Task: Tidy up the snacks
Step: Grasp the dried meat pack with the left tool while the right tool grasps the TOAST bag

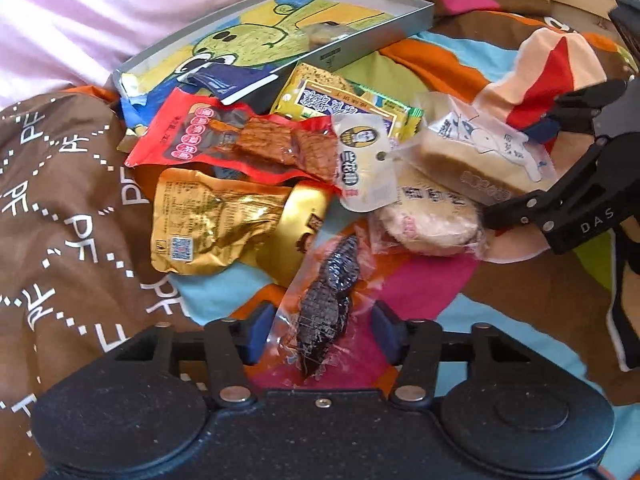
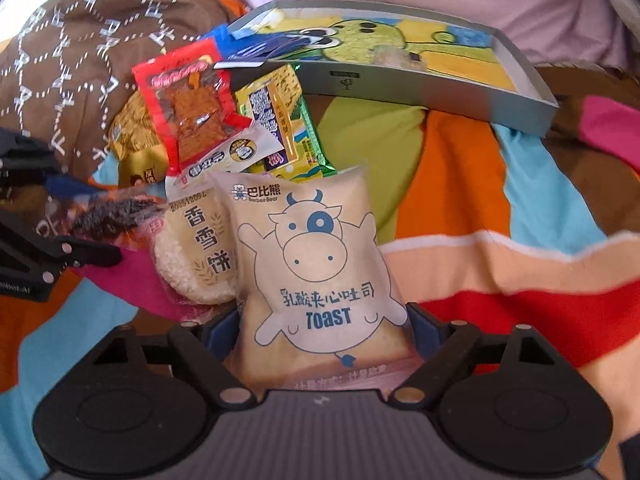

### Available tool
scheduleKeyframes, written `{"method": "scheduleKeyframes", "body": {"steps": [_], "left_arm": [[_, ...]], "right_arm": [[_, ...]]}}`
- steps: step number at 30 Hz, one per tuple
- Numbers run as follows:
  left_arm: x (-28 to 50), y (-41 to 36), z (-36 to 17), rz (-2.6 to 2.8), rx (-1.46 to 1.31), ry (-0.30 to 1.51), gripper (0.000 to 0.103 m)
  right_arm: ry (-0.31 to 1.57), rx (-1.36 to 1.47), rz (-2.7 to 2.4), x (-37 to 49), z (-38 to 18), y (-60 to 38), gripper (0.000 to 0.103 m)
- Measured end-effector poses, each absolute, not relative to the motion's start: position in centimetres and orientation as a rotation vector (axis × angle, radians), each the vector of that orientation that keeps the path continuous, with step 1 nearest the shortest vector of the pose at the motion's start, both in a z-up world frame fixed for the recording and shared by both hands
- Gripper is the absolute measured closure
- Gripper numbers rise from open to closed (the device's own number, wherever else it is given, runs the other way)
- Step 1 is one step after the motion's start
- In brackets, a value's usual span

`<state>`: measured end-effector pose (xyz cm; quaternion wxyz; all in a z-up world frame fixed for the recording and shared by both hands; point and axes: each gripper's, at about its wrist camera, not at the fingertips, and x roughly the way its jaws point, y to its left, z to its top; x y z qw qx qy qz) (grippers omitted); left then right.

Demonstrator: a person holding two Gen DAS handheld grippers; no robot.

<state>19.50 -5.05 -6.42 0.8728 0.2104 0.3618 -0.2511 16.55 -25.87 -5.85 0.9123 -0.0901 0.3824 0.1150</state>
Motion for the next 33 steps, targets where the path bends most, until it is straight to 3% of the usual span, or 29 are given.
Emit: {"method": "scheduleKeyframes", "body": {"steps": [16, 20, 24, 33], "left_arm": [[18.9, -1.8, -5.8, -0.495, -0.132, 1.051, 0.056], [17.7, -2.5, -5.4, -0.478, -0.035, 1.014, 0.049], [17.2, -3.6, -5.4, -0.475, 0.135, 0.943, 0.033], [17.3, -5.7, -6.1, -0.449, 0.429, 0.790, 0.027]], "right_arm": [[0.877, 0.005, 0.201, 11.9, -4.0, -26.1, 0.018], [0.870, 0.009, 0.159, 10.6, -3.7, -25.6, 0.018], [0.847, -0.029, 0.144, 10.1, -4.0, -25.0, 0.016], [0.833, -0.035, 0.130, 10.1, -4.4, -24.6, 0.011]]}}
